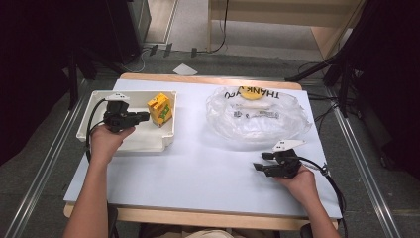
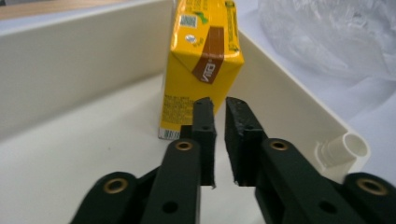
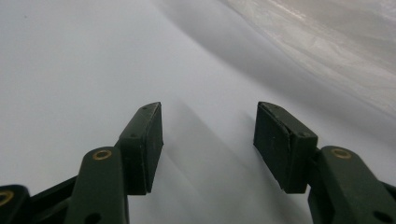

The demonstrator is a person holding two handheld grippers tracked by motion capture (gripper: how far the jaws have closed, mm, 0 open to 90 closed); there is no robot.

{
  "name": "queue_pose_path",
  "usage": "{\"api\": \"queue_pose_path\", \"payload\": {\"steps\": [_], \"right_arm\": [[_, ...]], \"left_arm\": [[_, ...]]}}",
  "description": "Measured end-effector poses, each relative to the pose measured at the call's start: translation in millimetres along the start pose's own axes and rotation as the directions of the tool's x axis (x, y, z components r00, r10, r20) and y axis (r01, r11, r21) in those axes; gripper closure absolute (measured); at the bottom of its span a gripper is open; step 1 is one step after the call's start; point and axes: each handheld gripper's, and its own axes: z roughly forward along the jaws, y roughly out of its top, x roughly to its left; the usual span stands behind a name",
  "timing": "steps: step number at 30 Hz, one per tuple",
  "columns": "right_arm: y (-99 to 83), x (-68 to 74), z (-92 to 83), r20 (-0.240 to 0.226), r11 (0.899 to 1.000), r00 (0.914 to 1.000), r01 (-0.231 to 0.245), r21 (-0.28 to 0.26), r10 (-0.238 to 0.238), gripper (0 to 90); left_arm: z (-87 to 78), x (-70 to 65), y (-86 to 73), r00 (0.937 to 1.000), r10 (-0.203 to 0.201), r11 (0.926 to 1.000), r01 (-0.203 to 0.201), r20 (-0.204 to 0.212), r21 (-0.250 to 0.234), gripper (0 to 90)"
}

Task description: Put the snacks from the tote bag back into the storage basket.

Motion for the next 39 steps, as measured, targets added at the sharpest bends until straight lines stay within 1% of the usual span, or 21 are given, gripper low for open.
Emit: {"api": "queue_pose_path", "payload": {"steps": [1,3,5,6,7,11,16,19,20,26,27,30,31,34,39], "right_arm": [[0.0,0.0,0.0,0.000,1.000,1.0000,0.000,0.000,0.000,43.2],[-0.1,0.0,0.0,0.000,1.000,1.0000,0.001,0.000,-0.001,43.2],[-0.1,-0.1,0.1,-0.001,1.000,1.0000,-0.001,-0.001,0.001,43.3],[-0.1,-0.2,0.0,-0.002,1.000,1.0000,-0.001,-0.001,0.001,43.3],[-0.1,-0.3,0.1,-0.002,1.000,1.0000,-0.001,-0.002,0.001,43.4],[0.0,-0.5,0.1,-0.003,1.000,1.0000,-0.003,-0.002,0.003,43.4],[0.0,-0.7,0.1,-0.005,1.000,1.0000,-0.003,-0.001,0.003,43.5],[0.1,-0.8,0.1,-0.006,1.000,1.0000,-0.004,-0.001,0.004,43.6],[0.1,-0.8,0.1,-0.005,1.000,1.0000,-0.003,-0.002,0.003,43.6],[0.2,-1.0,0.1,-0.006,1.000,1.0000,-0.004,0.000,0.004,43.8],[0.2,-1.0,0.1,-0.006,1.000,1.0000,-0.004,-0.001,0.004,43.8],[0.1,-0.9,0.2,-0.005,1.000,1.0000,-0.004,-0.002,0.004,43.8],[0.1,-0.9,0.2,-0.005,1.000,1.0000,-0.006,-0.002,0.006,43.9],[0.0,-1.0,0.3,-0.005,1.000,1.0000,-0.007,-0.003,0.007,43.9],[-0.1,-0.7,0.5,-0.003,1.000,1.0000,-0.007,-0.005,0.007,43.8]], "left_arm": [[0.9,-1.0,0.0,1.0000,0.004,1.0000,-0.004,0.007,0.001,87.9],[2.6,-2.9,-0.4,1.0000,0.009,0.9999,-0.009,0.004,-0.009,90.0],[4.7,-3.7,-1.6,0.9999,0.001,0.9999,-0.001,0.012,-0.013,90.0],[6.6,-3.9,-2.7,0.9997,-0.006,1.0000,0.006,0.022,-0.002,90.0],[8.2,-4.7,-3.9,0.9999,0.003,1.0000,-0.003,0.011,0.000,90.0],[13.4,-3.6,-7.1,0.9995,-0.013,0.9999,0.012,0.028,0.006,90.0],[20.1,-9.2,-6.6,0.9997,0.016,0.9998,-0.017,0.016,0.009,90.0],[24.5,-10.3,-7.1,0.9997,0.023,0.9997,-0.023,0.011,0.012,90.0],[26.0,-10.4,-7.4,0.9996,0.023,0.9996,-0.023,0.014,0.016,90.0],[33.0,-13.1,-8.0,0.9996,0.026,0.9997,-0.026,0.010,0.003,90.0],[34.5,-12.7,-8.0,0.9996,0.021,0.9998,-0.022,0.020,0.005,90.0],[40.0,-12.8,-8.1,0.9996,0.019,0.9997,-0.019,0.022,0.015,90.0],[41.9,-13.6,-8.3,0.9997,0.021,0.9997,-0.021,0.013,0.013,90.0],[45.9,-13.9,-8.1,0.9995,0.030,0.9993,-0.030,0.008,0.022,90.0],[49.5,-11.1,-9.2,0.9997,0.025,0.9993,-0.025,-0.003,0.028,90.0]]}}
